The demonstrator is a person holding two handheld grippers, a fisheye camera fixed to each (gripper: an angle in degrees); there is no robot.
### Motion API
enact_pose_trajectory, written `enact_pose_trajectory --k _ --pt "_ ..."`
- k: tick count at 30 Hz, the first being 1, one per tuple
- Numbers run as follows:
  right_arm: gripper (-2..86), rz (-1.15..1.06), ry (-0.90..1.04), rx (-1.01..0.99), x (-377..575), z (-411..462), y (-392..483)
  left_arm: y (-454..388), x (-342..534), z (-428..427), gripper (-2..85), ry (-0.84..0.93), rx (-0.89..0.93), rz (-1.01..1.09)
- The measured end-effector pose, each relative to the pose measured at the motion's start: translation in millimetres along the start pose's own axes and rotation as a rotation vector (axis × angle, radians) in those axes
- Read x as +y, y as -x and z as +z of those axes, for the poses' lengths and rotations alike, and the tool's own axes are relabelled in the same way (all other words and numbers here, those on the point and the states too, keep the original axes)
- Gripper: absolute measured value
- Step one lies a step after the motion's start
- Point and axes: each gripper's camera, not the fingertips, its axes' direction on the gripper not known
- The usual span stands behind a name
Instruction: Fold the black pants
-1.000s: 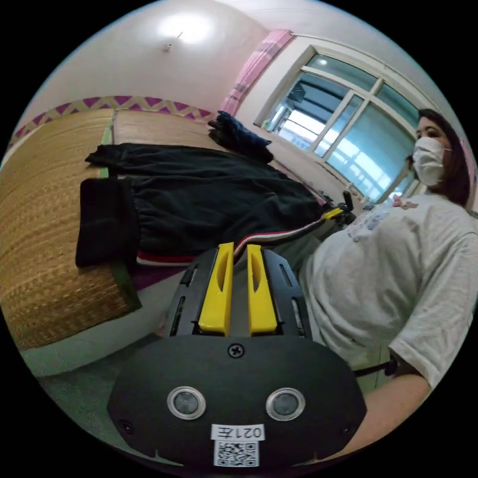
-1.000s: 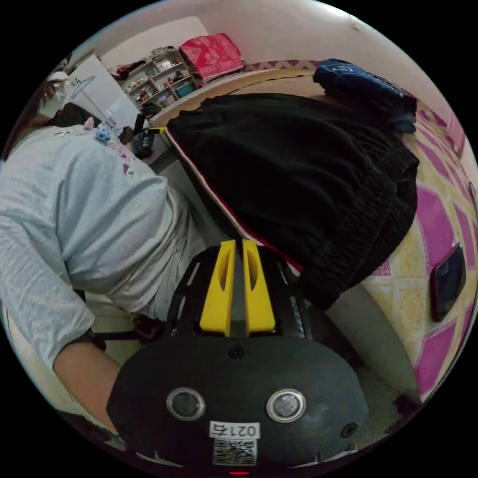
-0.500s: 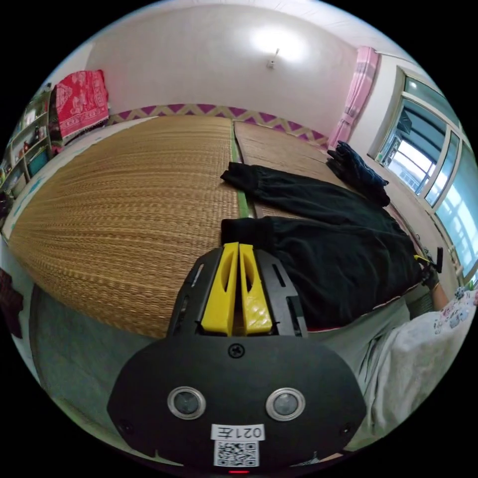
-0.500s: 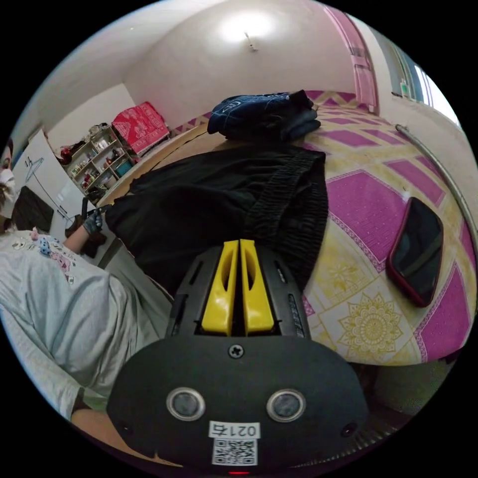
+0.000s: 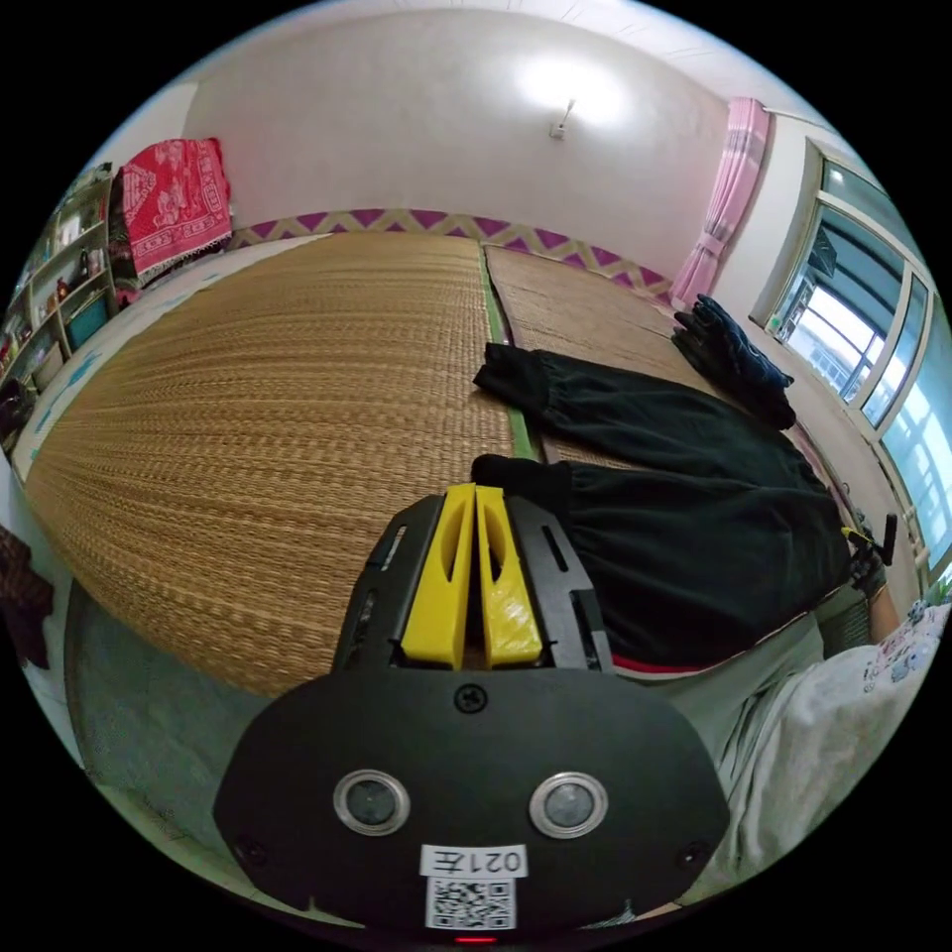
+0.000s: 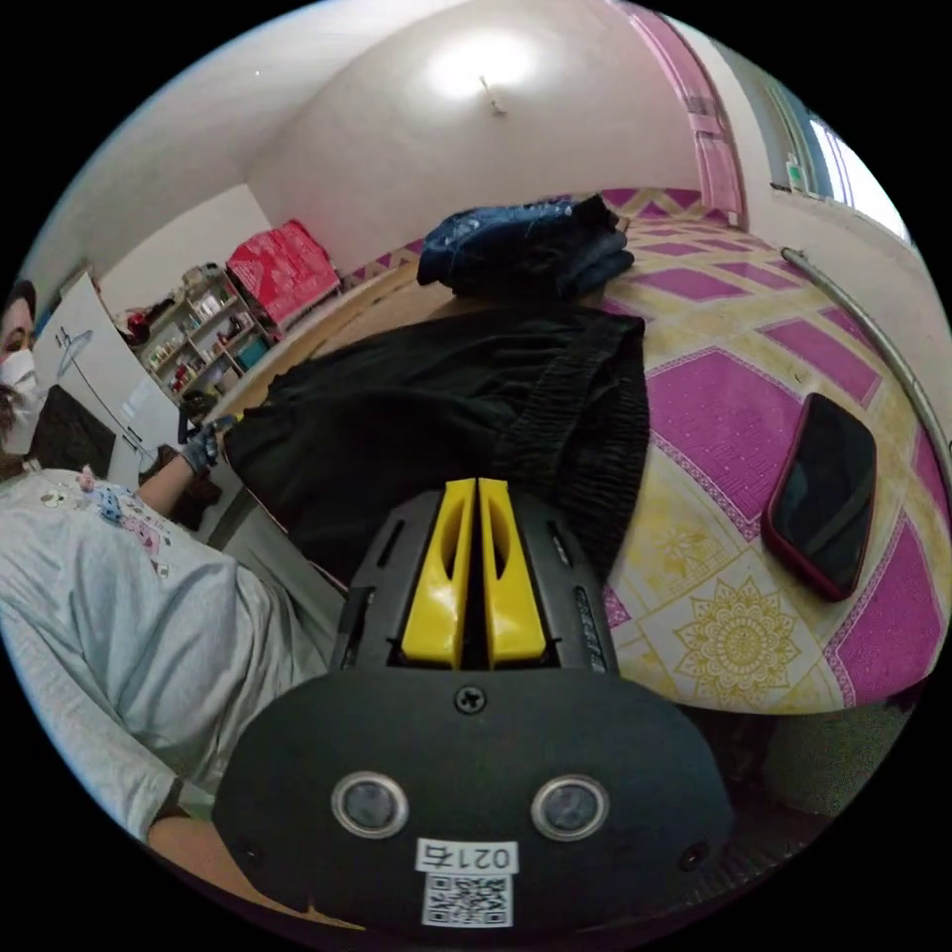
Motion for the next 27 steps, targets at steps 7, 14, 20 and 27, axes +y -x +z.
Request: enact_pose_trajectory --k 7,14,20,27 --pt "0.3 0.11 -0.235 0.081 9 -40 -11 -14 36 -50 -0.9 -0.23 0.105 -0.055" --pt "6.1 0.055 -0.031 0.2 -82 11 -15 -80 37 -50 -0.9 -0.183 0.159 0.058" --pt "8.2 0.242 0.178 0.112 -162 69 -83 -115 43 -40 -0.9 -0.116 0.196 0.111" --pt "0.2 0.264 0.157 0.101 -190 57 -88 -128 63 -45 -0.9 -0.091 0.21 0.096"
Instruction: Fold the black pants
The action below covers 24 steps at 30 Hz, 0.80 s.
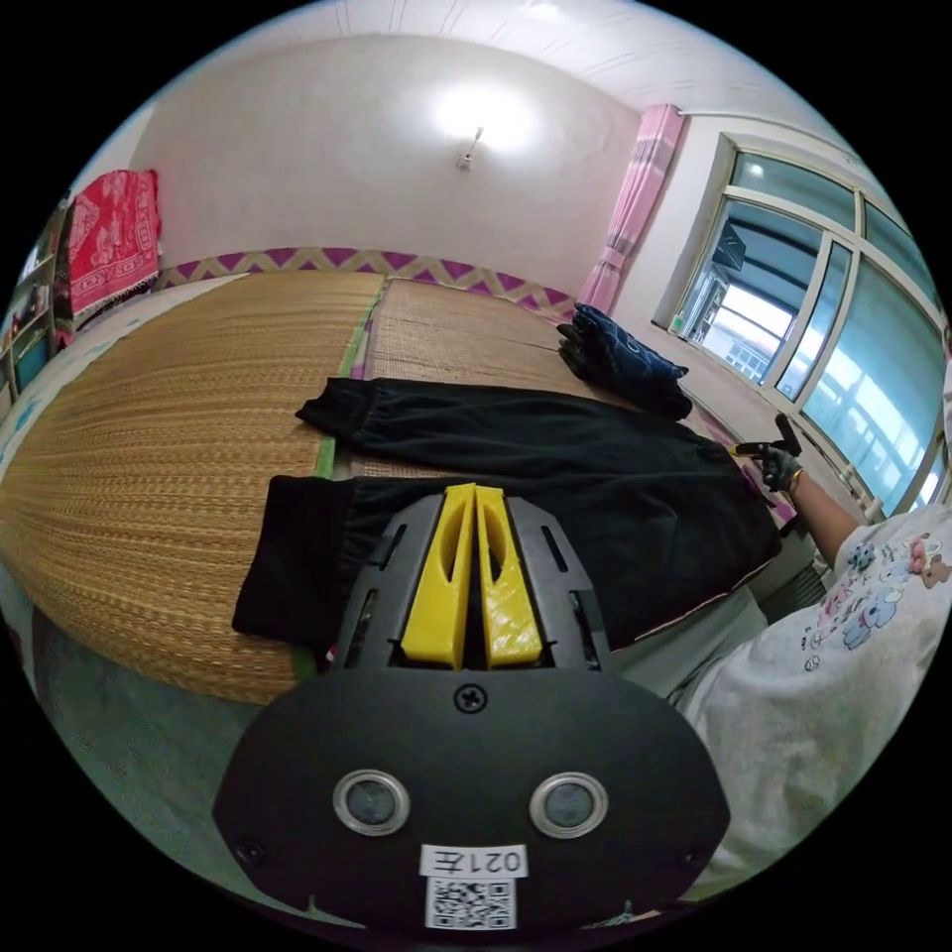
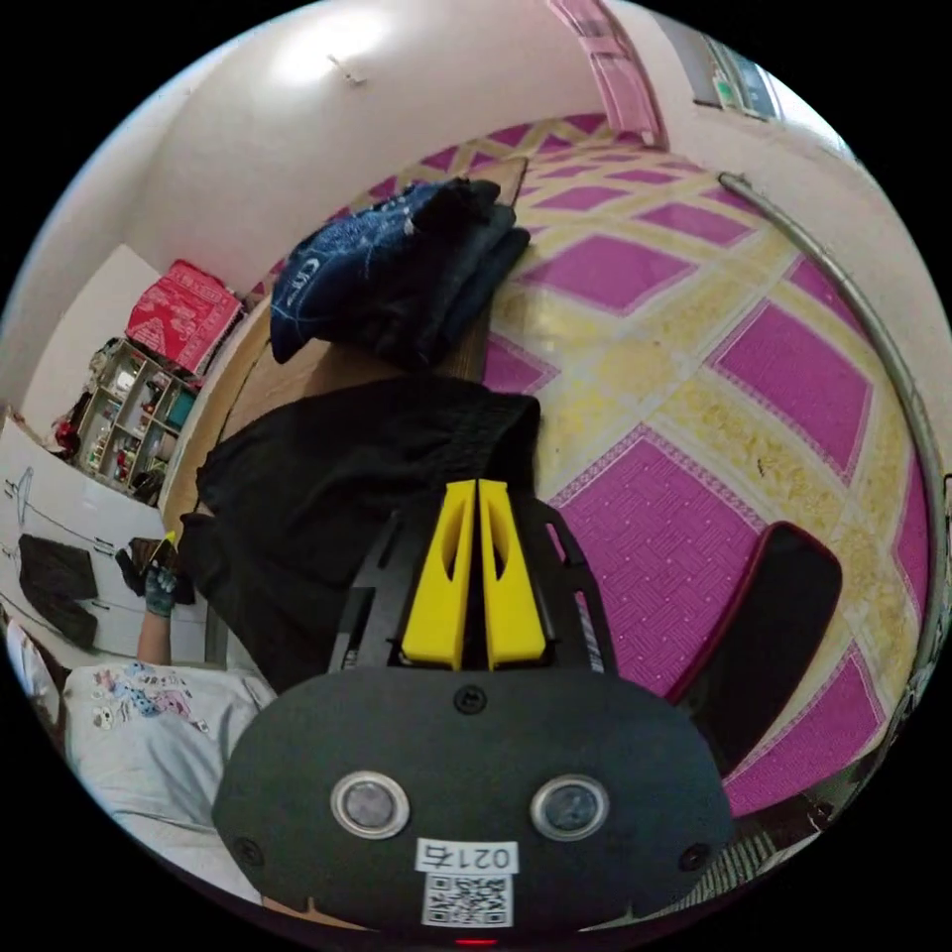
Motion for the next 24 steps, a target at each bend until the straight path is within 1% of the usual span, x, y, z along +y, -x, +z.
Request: enact_pose_trajectory --k 2,4,6,7,9,12,13,14,16,18,19,20,21,22,23,24 --pt "-0.2 0.008 -0.042 0.014 -2 -7 2 0 2 -1 -0.9 -0.01 0.002 -0.014" --pt "-0.4 0.004 0.023 0.123 -7 15 3 2 2 4 -0.9 -0.011 0.008 -0.029" --pt "-0.4 -0.018 0.08 0.163 -7 38 4 2 3 12 -0.9 -0.003 0.029 -0.056" --pt "-0.4 -0.011 0.05 0.167 -5 35 7 2 4 13 -0.9 -0.001 0.034 -0.06" --pt "-0.4 -0.016 0.051 0.163 -2 26 14 -4 6 16 -0.9 0.015 0.045 -0.046" --pt "-0.1 -0.075 -0.035 0.206 23 -9 40 -9 15 12 -0.9 0.018 0.039 -0.027" --pt "0.1 -0.096 -0.028 0.201 34 -15 49 -9 17 11 -0.9 0.018 0.042 -0.031" --pt "0.1 -0.103 -0.014 0.19 39 -16 52 -8 21 10 -0.9 0.014 0.05 -0.047" --pt "0.1 -0.106 0.073 0.172 55 -2 57 -5 28 8 -0.9 0.003 0.065 -0.076" --pt "-0.2 -0.113 0.126 0.241 63 17 57 -2 35 9 -0.9 -0.007 0.09 -0.114" --pt "-0.3 -0.114 0.078 0.243 68 15 56 -2 36 9 -0.9 -0.007 0.095 -0.122" --pt "-0.4 -0.097 0.077 0.235 68 13 54 -1 38 9 -0.9 -0.007 0.103 -0.134" --pt "-0.5 -0.054 0.073 0.278 69 7 51 -2 40 6 -0.9 -0.01 0.11 -0.139" --pt "-0.6 -0.051 0.029 0.432 76 -5 56 -2 41 4 -0.9 -0.013 0.111 -0.138" --pt "-0.6 -0.067 0.001 0.475 81 -12 60 -3 44 -2 -0.9 -0.02 0.109 -0.133" --pt "-0.6 -0.084 -0.059 0.463 94 -28 66 -3 48 -8 -0.9 -0.027 0.104 -0.131"
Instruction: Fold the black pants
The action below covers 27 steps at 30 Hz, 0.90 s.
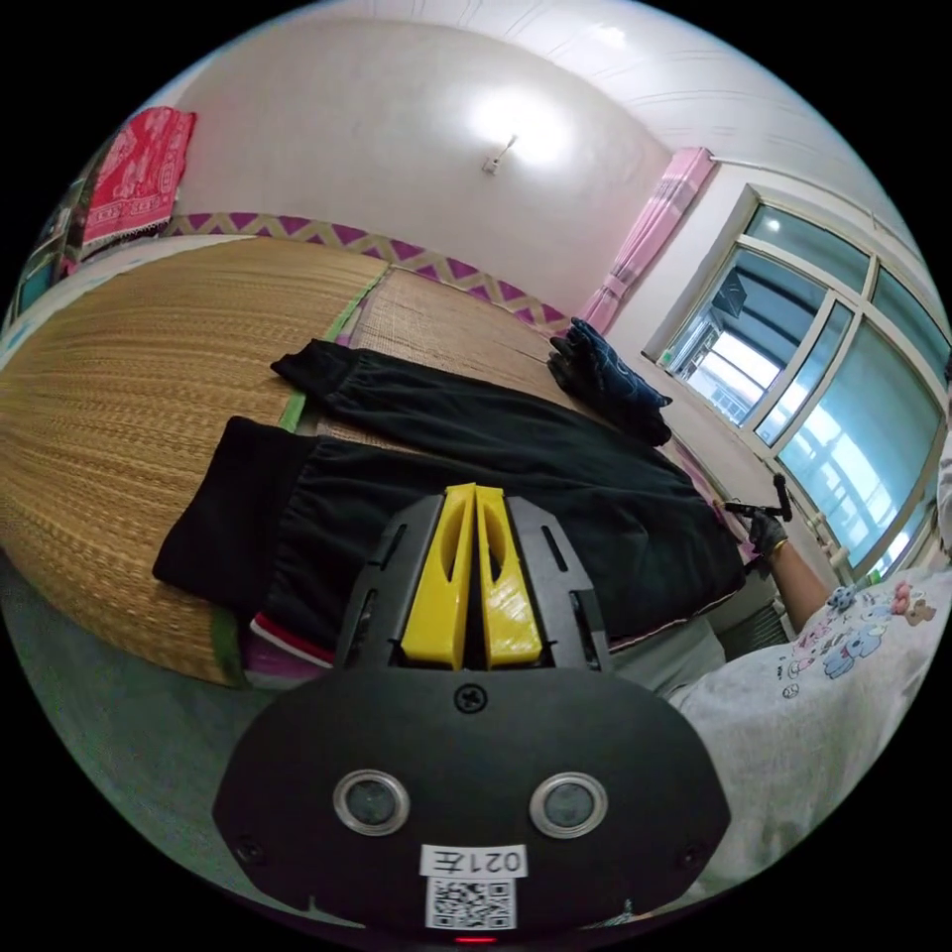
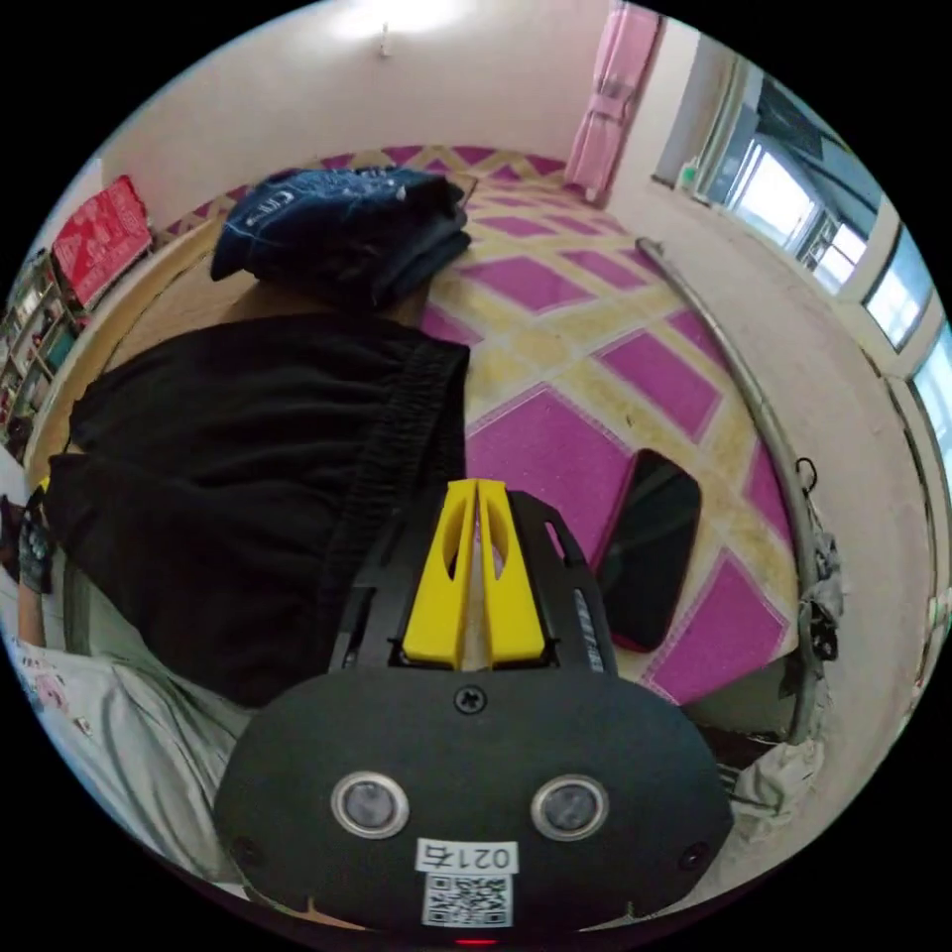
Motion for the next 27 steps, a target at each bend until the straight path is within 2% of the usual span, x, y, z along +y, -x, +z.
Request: enact_pose_trajectory --k 3,5,9,13,18,20,22,27 --pt "-0.7 -0.008 0.033 -0.263 30 -5 -5 4 12 -14 -0.9 -0.017 -0.003 -0.021" --pt "-0.7 -0.013 0.085 -0.212 49 10 -3 8 19 -20 -0.9 -0.026 0.007 -0.042" --pt "-0.4 0.128 -0.089 -0.144 97 -32 -34 14 32 -36 -0.9 -0.054 0.0 -0.102" --pt "1.1 0.264 -0.173 -0.387 180 -65 -64 26 51 -62 -0.9 -0.131 0.012 -0.202" --pt "8.3 0.542 -0.164 -0.49 284 -51 -93 57 84 -85 -0.8 -0.192 0.026 -0.345" --pt "12.6 0.555 -0.148 -0.704 292 -27 -105 68 92 -87 -0.5 -0.209 0.053 -0.387" --pt "13.4 0.654 -0.221 -0.87 308 -3 -127 79 99 -88 0.1 -0.219 0.081 -0.433" --pt "14.0 0.754 -0.316 -1.034 351 27 -154 91 106 -97 3.8 -0.216 0.071 -0.463"
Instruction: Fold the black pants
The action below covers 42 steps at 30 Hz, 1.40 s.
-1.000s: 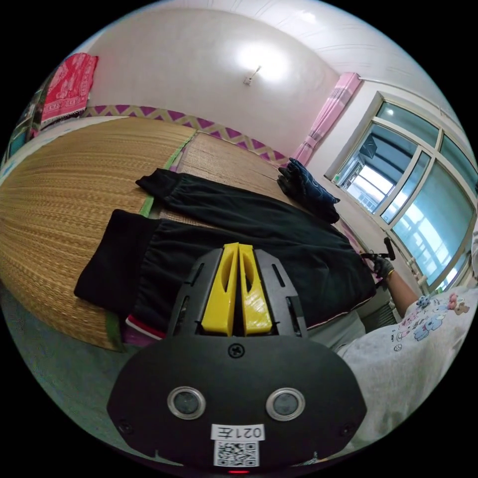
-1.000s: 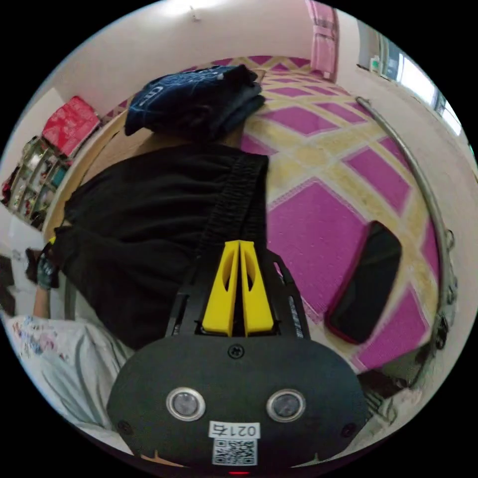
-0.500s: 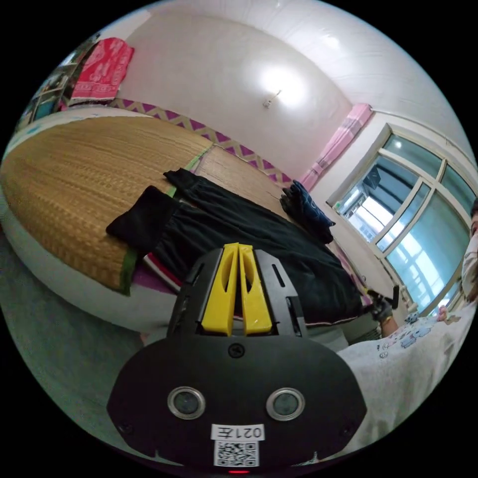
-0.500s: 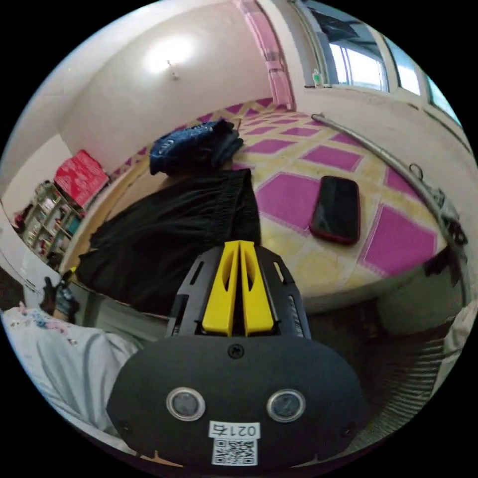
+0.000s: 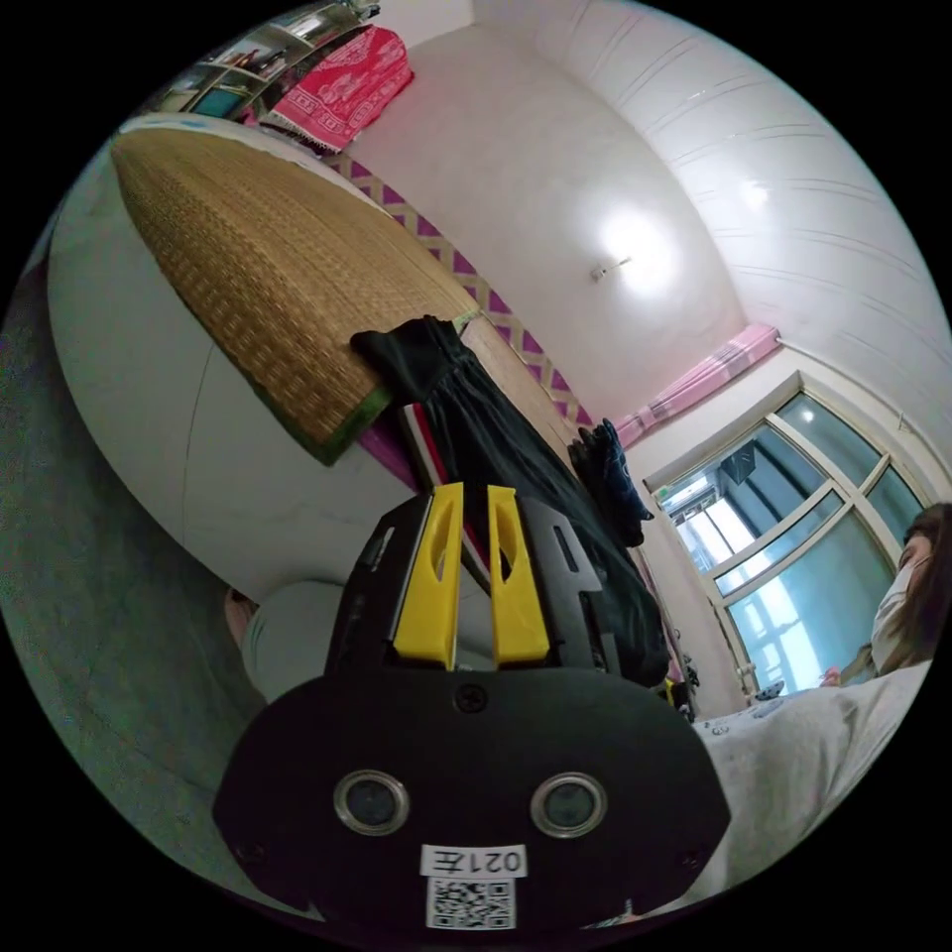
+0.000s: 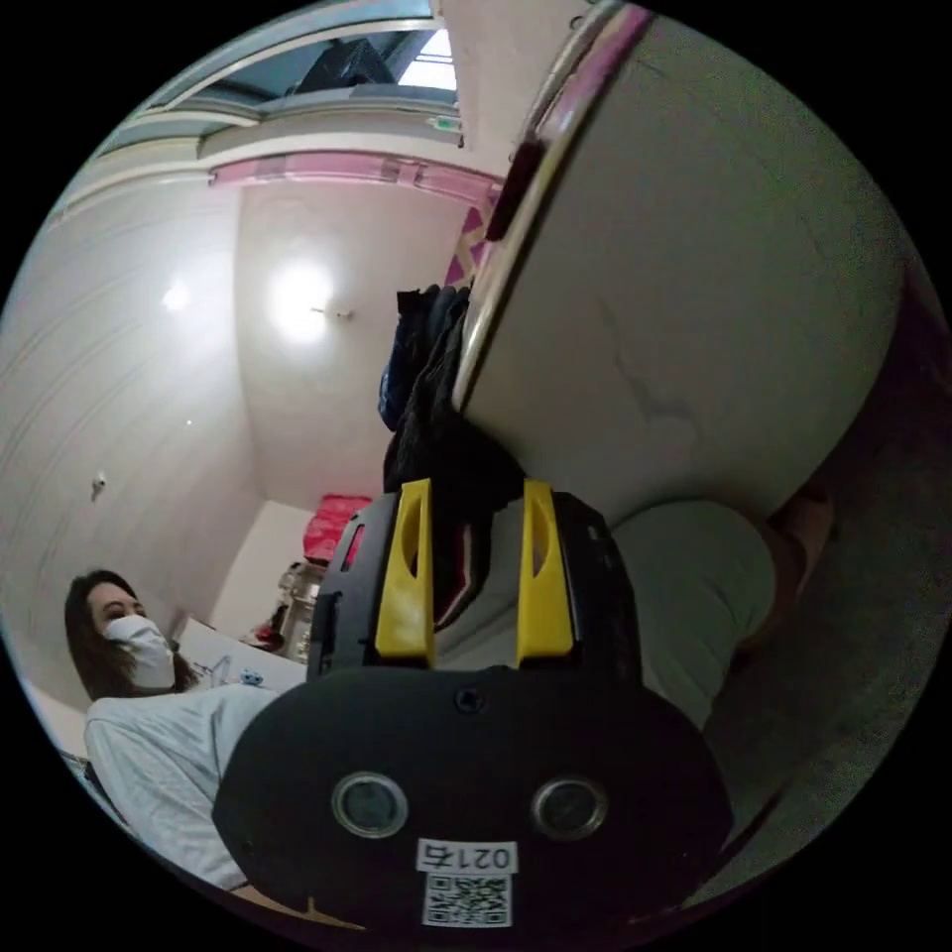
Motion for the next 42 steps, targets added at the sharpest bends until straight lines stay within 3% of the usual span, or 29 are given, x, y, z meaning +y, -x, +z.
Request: enact_pose_trajectory --k 3,7,12,21,29,33,42 --pt "15.9 -0.02 -0.006 0.006 9 -11 -17 10 -1 -4 4.2 0.006 -0.006 -0.023" --pt "15.4 -0.14 0.041 -0.145 15 6 -21 23 -4 -2 4.4 0.013 0.025 -0.062" --pt "7.8 -0.167 0.093 -0.315 12 16 -29 27 -17 2 5.6 0.0 0.04 -0.059" --pt "1.5 -0.222 0.128 -0.275 12 -15 -18 52 -66 13 10.1 -0.024 0.053 -0.07" --pt "0.9 -0.194 0.112 -0.262 13 -4 -19 63 -100 33 5.0 0.013 0.061 -0.118" --pt "0.7 -0.176 0.118 -0.262 12 7 -18 67 -115 44 0.5 0.057 0.153 -0.127" --pt "0.2 -0.271 0.235 -0.221 -67 41 91 -4 -211 61 -0.2 0.097 0.147 0.074"
